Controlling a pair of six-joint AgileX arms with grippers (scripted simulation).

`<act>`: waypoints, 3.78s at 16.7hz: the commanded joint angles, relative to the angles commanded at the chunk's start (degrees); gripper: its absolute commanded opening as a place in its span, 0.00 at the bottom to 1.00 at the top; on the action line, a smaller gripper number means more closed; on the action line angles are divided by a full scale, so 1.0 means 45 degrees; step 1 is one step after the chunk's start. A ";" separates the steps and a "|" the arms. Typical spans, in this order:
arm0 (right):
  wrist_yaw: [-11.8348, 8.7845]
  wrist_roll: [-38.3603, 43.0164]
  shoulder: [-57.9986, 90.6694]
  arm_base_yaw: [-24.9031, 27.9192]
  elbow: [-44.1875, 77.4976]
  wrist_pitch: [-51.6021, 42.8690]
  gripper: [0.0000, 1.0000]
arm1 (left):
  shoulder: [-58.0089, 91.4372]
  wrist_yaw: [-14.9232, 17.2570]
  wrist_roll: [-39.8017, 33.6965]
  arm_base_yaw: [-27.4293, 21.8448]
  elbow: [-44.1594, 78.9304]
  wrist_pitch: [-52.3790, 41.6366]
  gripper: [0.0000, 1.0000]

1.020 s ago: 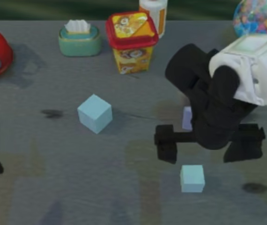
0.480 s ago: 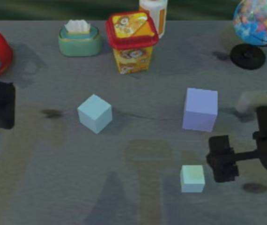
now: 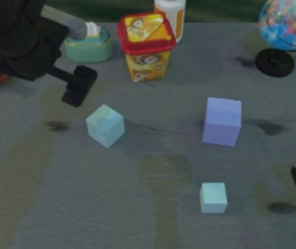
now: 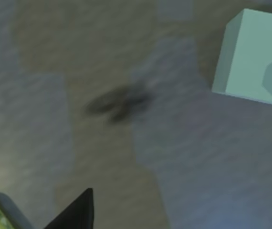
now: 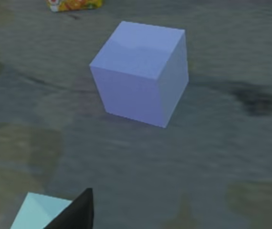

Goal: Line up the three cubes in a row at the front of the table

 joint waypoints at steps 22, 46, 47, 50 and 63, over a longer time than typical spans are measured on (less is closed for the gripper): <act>0.0197 -0.2385 -0.5324 -0.4296 -0.3056 0.3831 1.00 | 0.7680 -0.0054 0.0894 -0.1334 0.4713 -0.1106 1.00; 0.0197 -0.2385 -0.5324 -0.4296 -0.3056 0.3831 1.00 | 0.8084 -0.0050 0.0897 -0.1342 0.3887 -0.0021 0.00; 0.0197 -0.2385 -0.5324 -0.4296 -0.3056 0.3831 1.00 | 0.8084 -0.0050 0.0897 -0.1342 0.3887 -0.0021 0.00; 0.0197 -0.2385 -0.5324 -0.4296 -0.3056 0.3831 1.00 | 0.8084 -0.0050 0.0897 -0.1342 0.3887 -0.0021 0.00; 0.0197 -0.2385 -0.5324 -0.4296 -0.3056 0.3831 1.00 | 0.6931 0.0000 0.0843 -0.1089 0.6031 -0.3088 0.00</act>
